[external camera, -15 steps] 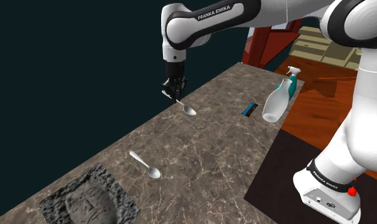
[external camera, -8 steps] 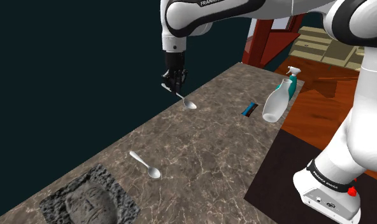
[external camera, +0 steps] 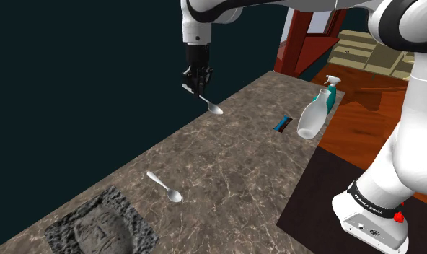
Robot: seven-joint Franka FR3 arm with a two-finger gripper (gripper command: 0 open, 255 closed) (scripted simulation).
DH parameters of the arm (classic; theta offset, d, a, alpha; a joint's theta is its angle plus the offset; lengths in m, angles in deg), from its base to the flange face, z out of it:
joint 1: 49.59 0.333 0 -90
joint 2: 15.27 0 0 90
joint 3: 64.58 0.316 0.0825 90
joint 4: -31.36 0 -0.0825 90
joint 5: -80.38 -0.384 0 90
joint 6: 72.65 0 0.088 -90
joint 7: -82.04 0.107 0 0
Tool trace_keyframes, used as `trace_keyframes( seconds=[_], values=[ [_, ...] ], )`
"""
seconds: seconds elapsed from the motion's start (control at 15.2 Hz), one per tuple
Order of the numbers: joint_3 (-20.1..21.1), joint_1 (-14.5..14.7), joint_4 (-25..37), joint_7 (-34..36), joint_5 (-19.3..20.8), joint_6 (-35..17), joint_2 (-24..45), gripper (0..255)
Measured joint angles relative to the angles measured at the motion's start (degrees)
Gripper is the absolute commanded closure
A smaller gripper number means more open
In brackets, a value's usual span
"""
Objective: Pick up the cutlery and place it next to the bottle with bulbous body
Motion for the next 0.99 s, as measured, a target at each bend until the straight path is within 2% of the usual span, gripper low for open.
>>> trace_keyframes(
  seconds=[0.4, 0.99],
  values=[
    [0.04, 0.02, 4.42, 0.55, 0.05, 4.38, 0.01, 255],
    [-3.19, -6.31, -7.63, -8.92, -1.13, 3.14, -9.49, 255]
  ],
)
